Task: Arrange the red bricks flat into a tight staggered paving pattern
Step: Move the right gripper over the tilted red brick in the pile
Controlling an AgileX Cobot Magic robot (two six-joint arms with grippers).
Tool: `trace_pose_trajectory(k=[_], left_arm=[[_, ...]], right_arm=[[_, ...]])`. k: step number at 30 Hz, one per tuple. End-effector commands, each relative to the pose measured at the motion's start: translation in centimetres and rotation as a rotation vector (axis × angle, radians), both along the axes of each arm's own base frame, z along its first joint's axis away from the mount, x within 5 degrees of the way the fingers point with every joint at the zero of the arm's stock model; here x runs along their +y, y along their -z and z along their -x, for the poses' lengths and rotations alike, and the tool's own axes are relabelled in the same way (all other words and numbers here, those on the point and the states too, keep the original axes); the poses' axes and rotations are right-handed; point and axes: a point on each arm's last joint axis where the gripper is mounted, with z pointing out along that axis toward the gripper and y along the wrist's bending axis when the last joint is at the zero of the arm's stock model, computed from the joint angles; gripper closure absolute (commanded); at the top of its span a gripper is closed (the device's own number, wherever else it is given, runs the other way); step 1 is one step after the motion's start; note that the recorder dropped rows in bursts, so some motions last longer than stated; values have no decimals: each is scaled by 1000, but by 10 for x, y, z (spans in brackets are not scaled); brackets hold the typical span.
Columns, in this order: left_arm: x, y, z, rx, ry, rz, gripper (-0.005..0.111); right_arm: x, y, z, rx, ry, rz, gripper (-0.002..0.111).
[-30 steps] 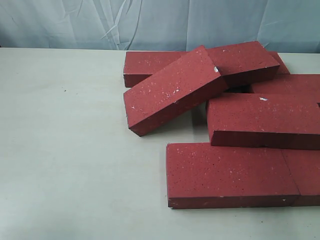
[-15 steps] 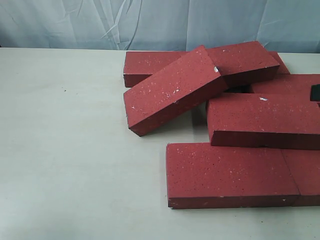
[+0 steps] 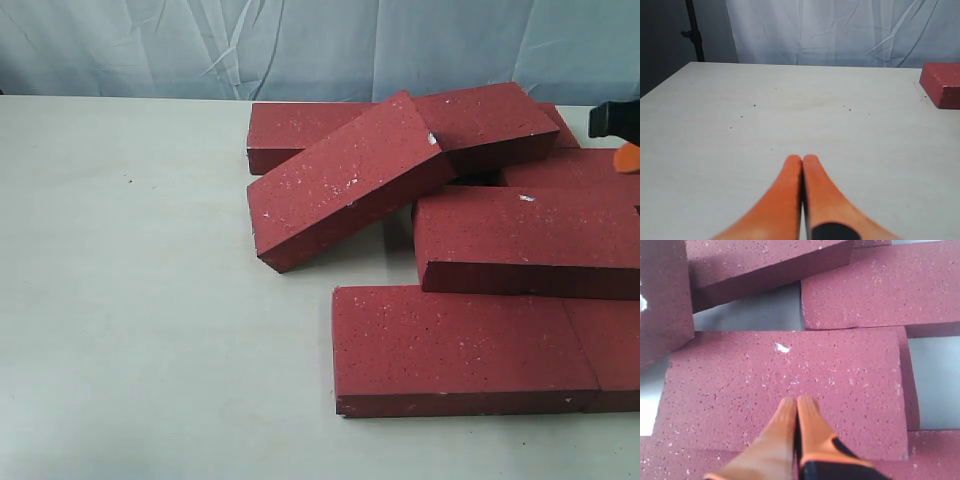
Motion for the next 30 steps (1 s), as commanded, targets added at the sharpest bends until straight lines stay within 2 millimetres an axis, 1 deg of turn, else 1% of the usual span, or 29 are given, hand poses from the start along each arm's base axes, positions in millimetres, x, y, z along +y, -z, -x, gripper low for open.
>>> trace_pose_trajectory(k=[1, 9, 12, 15, 22, 26, 30], left_arm=[[0, 1, 0, -7, 0, 16, 107], [0, 1, 0, -7, 0, 16, 107], [0, 1, 0, -7, 0, 16, 107], [0, 1, 0, -7, 0, 16, 107], [0, 1, 0, -7, 0, 16, 107], [0, 1, 0, -7, 0, 16, 107], [0, 1, 0, -7, 0, 16, 107]], right_arm=[[-1, -4, -21, 23, -21, 10, 109], [1, -4, -59, 56, -51, 1, 109], [8, -3, -71, 77, -90, 4, 109], [22, -3, -82, 80, -141, 21, 109], [65, -7, -108, 63, -269, 48, 109], [81, -8, -123, 71, -315, 65, 109], [91, -5, -139, 87, -344, 113, 109]])
